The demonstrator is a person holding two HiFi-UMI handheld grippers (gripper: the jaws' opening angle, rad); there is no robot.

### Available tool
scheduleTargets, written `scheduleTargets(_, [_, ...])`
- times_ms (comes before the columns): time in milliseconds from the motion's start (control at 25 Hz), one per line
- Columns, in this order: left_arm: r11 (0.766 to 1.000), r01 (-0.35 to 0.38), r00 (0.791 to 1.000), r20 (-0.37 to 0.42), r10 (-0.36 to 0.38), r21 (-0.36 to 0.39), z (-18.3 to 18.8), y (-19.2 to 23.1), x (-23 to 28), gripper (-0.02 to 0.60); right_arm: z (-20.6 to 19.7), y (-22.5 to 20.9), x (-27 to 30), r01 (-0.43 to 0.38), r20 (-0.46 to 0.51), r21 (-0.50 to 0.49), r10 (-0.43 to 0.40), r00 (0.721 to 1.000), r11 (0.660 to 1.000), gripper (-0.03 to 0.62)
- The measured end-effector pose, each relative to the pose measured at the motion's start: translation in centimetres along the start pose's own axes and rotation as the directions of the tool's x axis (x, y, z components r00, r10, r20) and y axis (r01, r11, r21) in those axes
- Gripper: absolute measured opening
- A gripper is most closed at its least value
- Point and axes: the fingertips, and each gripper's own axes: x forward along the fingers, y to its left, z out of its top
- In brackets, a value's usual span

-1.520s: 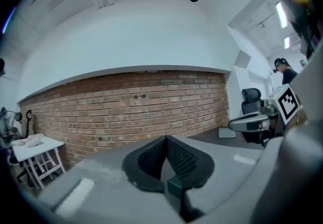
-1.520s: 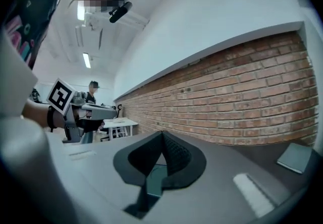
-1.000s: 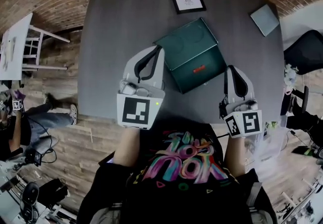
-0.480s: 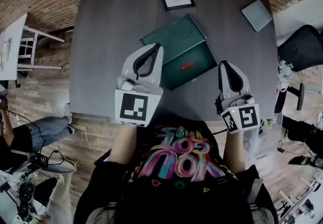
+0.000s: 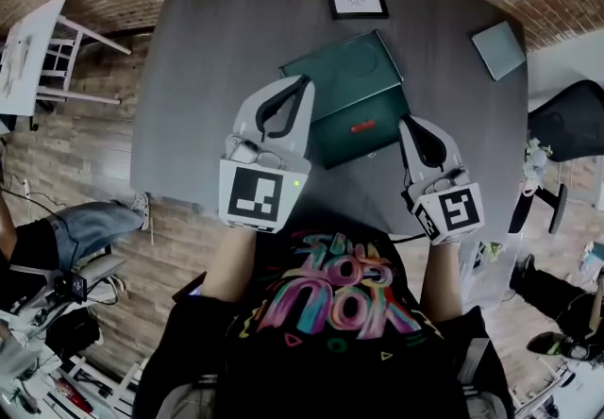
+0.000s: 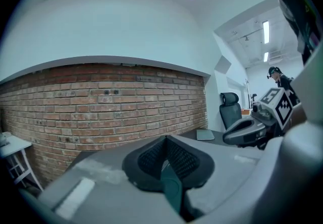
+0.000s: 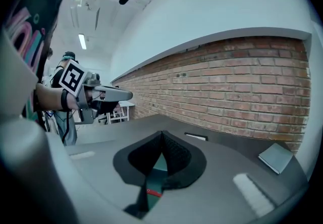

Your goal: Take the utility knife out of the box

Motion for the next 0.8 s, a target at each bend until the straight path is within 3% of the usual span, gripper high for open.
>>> scheduleTargets(360, [1.0,-0.022,1.0,-0.006,0.022,-0.017,-0.9,1.2,-0.8,0.0,-2.3,0.8,2.3,-0.114,-0.109,-0.023,0.111,0.988,0.993,0.074])
scheduleTargets(800, [0.999,-0.021,1.0,-0.018,0.02,-0.025,-1.8,0.9,-1.1,0.0,-6.2,2.2,4.2,-0.243,-0.262,-0.082,0.215,0.941,0.966,0.143])
